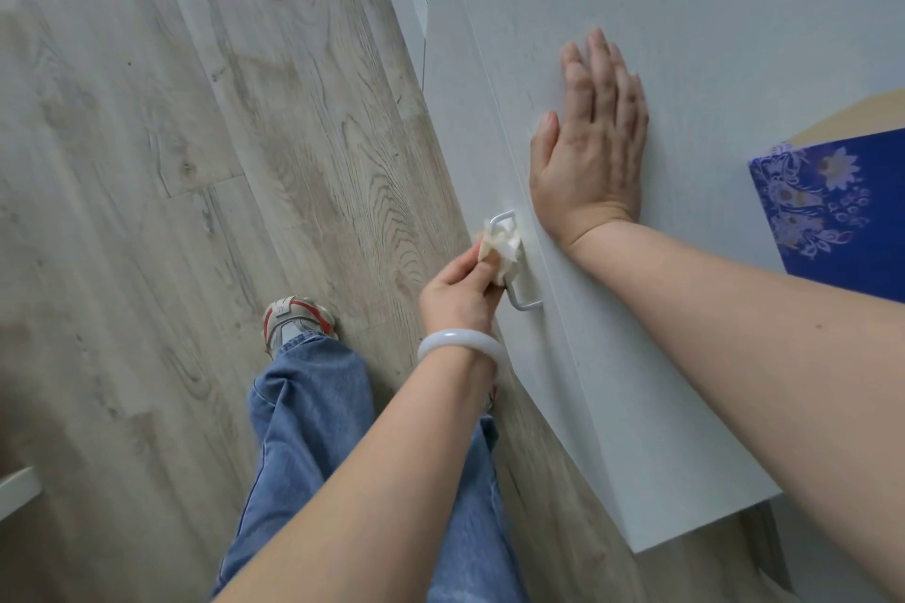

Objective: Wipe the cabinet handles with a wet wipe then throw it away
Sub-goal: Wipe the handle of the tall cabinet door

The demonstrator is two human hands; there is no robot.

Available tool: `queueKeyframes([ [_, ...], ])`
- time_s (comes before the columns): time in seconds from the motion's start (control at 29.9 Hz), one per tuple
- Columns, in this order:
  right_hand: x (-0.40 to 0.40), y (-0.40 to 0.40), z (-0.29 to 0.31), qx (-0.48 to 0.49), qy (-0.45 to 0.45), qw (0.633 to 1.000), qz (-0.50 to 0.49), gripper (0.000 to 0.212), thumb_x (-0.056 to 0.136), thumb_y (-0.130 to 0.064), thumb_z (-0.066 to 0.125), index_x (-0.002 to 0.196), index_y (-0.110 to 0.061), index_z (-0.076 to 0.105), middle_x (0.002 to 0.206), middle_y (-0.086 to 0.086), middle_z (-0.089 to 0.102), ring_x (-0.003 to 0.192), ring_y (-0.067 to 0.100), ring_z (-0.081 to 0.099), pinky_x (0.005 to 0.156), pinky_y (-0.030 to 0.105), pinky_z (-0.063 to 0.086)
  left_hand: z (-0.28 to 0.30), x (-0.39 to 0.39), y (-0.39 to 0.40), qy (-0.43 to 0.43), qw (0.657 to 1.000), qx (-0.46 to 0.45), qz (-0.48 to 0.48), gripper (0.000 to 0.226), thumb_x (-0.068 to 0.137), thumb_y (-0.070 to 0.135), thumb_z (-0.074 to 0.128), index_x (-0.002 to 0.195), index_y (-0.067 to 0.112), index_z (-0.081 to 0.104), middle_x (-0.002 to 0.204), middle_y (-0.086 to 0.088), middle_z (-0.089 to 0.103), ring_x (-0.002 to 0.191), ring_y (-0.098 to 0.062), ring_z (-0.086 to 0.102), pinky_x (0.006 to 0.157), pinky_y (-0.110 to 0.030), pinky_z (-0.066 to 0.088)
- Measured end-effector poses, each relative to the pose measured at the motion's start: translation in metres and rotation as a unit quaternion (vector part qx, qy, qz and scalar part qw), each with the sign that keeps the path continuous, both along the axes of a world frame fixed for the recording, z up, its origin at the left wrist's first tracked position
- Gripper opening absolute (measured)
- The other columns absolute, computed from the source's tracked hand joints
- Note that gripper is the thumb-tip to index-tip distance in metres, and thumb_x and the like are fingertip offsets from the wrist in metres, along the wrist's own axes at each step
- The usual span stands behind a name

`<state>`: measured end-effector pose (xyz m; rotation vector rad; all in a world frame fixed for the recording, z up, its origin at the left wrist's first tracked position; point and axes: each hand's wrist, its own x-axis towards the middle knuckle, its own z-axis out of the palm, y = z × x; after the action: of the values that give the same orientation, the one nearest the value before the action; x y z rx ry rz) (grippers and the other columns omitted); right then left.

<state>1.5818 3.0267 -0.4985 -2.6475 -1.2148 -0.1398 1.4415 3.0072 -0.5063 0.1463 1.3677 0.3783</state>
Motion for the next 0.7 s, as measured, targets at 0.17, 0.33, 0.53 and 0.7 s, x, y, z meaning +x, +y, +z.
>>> queueKeyframes([
  [0.17, 0.000, 0.000, 0.001, -0.012, 0.004, 1.000, 0.002, 0.058, 0.088, -0.027, 0.036, 0.144, -0.011, 0.039, 0.155, 0.010, 0.030, 0.143, 0.026, 0.027, 0.118, 0.042, 0.017, 0.010, -0.011, 0.005, -0.020, 0.997, -0.016, -0.073, 0.016, 0.087, 0.005, 0.060, 0.097, -0.005, 0.067, 0.089, -0.014, 0.071, 0.085, -0.026, 0.068, 0.084, -0.036, 0.055],
  [0.33, 0.000, -0.001, 0.001, -0.004, 0.004, 1.000, 0.002, 0.058, 0.088, -0.026, 0.037, 0.143, -0.010, 0.040, 0.154, 0.011, 0.031, 0.142, 0.027, 0.029, 0.118, 0.042, 0.018, 0.005, 0.012, 0.037, 0.006, 0.997, 0.014, -0.081, 0.015, 0.091, 0.019, 0.062, 0.091, 0.004, 0.067, 0.082, -0.010, 0.067, 0.067, -0.017, 0.064, 0.082, -0.042, 0.056],
  [0.53, 0.000, 0.000, 0.000, 0.002, -0.004, 1.000, 0.000, 0.057, 0.088, -0.027, 0.037, 0.142, -0.011, 0.042, 0.153, 0.010, 0.033, 0.142, 0.026, 0.030, 0.118, 0.041, 0.018, 0.004, 0.007, -0.001, 0.024, 0.997, 0.040, -0.065, 0.035, 0.084, -0.001, 0.066, 0.119, 0.004, 0.063, 0.090, -0.001, 0.071, 0.081, -0.011, 0.068, 0.084, -0.027, 0.056],
  [0.7, 0.000, -0.001, -0.001, -0.005, -0.004, 1.000, -0.002, 0.057, 0.088, -0.028, 0.036, 0.143, -0.011, 0.041, 0.154, 0.009, 0.031, 0.143, 0.025, 0.028, 0.118, 0.040, 0.017, 0.009, -0.004, -0.031, 0.051, 0.996, -0.013, -0.076, 0.033, 0.085, 0.000, 0.065, 0.118, -0.003, 0.062, 0.106, -0.017, 0.069, 0.092, -0.022, 0.066, 0.082, -0.028, 0.058],
])
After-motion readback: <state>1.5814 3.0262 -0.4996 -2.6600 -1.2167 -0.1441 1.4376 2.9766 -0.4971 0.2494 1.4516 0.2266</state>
